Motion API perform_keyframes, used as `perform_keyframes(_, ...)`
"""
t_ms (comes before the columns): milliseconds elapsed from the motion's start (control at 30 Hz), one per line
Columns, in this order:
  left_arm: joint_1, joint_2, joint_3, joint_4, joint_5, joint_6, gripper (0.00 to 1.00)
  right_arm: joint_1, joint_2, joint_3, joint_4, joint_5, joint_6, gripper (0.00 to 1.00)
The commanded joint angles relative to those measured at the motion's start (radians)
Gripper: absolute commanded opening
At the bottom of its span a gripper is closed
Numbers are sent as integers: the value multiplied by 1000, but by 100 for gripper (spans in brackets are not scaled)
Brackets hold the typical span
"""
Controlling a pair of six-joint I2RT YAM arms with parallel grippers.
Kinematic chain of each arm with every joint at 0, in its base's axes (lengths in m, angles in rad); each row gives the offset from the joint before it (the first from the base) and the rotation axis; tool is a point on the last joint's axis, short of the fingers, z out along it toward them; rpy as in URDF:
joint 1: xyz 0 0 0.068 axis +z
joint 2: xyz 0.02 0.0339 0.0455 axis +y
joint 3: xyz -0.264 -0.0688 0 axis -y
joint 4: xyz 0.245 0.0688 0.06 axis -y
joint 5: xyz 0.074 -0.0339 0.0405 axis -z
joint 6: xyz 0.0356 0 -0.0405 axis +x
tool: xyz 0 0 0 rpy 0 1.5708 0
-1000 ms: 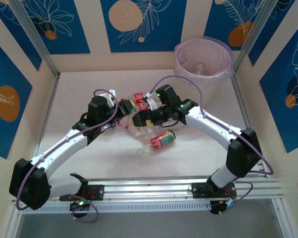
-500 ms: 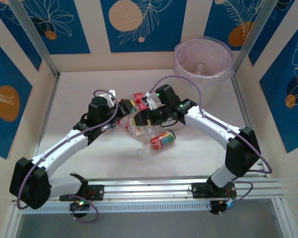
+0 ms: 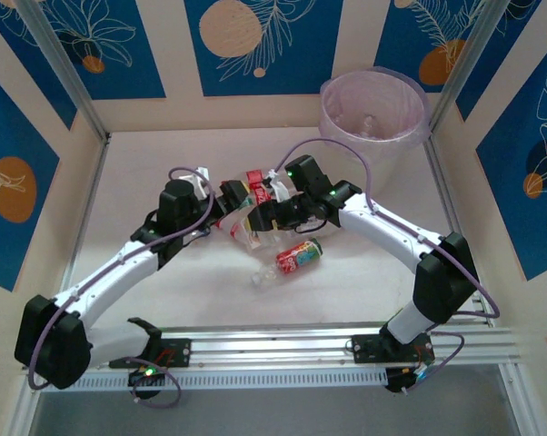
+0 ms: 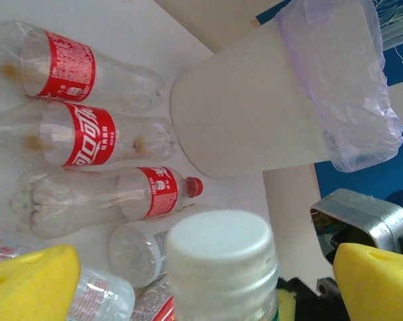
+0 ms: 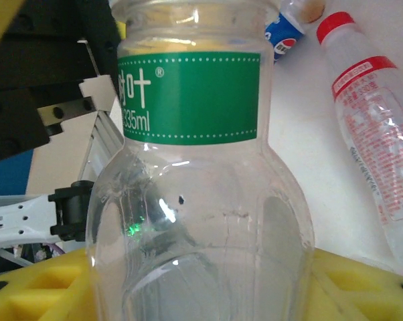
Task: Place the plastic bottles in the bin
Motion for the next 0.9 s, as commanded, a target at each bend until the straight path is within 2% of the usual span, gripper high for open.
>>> perform_keyframes(0, 47, -76, -35, -83, -19, 39, 97, -10, -16, 79, -96, 70, -62, 58)
perform_keyframes(167, 107, -164, -80, -231, -53, 86, 97, -18, -66, 205, -239, 207, -150, 55)
perform_keyframes(400, 113, -184, -37, -514, -169, 246, 96, -75, -100, 453, -391, 385, -288, 50)
perform_keyframes(567, 111, -190, -27, -610, -213, 305, 96, -176, -81, 649, -428, 511, -362, 46)
perform_keyframes(700, 101, -209, -57, -600, -194, 289, 96, -299, -33, 767, -403, 596, -409, 43)
perform_keyframes(867, 53, -216, -85, -595, -200, 269, 95, -430, 75, 904, -385, 642, -438, 37)
